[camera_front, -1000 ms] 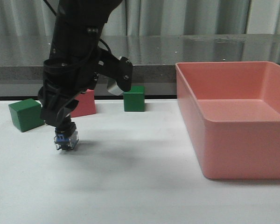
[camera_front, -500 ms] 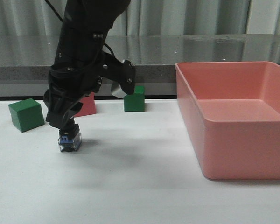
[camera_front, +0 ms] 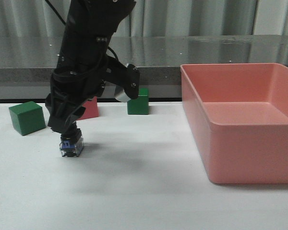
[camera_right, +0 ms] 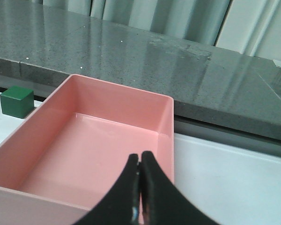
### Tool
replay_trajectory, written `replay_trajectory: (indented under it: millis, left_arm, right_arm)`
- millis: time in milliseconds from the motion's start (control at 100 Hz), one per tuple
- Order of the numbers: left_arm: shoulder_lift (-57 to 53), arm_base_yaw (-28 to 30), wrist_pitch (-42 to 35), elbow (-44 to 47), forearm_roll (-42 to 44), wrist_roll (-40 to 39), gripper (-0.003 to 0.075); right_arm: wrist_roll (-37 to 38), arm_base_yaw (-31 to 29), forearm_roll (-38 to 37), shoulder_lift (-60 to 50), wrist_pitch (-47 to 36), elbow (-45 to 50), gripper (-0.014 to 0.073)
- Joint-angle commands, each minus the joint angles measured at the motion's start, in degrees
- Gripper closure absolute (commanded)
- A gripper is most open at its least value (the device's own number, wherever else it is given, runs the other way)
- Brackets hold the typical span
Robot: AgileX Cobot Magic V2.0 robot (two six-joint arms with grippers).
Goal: Place and stand button with both arms
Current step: 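Lower the button upright onto the table with the left gripper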
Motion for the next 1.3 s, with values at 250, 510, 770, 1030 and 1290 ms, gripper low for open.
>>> replay_trajectory:
  millis: [250,510,770,1030,1290]
  left_arm:
    - [-2.59,-0.4,1.27,-1.47,-2.33,-0.8,0.0736]
    - [-2.59,-0.4,1.27,-1.47,-2.32,-0.8,0.0464]
    - [-2.59,-0.4,2.14,-1.47,1.46,-0.8,0.0148]
    - [-3.4,-0.4,3.42,-1.47,-1.15,-0.8,0.0151]
    - [-7.33,-0.4,3.53,-1.36,-5.41,-0.8,0.0151]
  right_arm:
    - [-0.08,-0.43,0.55,0.34,-4.92,-1.58,0.0651]
    - [-0.08,-0.43,0.55,0.34,-4.92,-1.58,0.0651]
    - [-0.08,-0.43,0.55,0.34,-4.92,-1.58,0.0651]
    - [-0.08,-0.43,0.55,0.34,-4.92,-1.58,0.0651]
    - [-0.08,-0.43,0.55,0.34,-4.92,-1.58,0.0651]
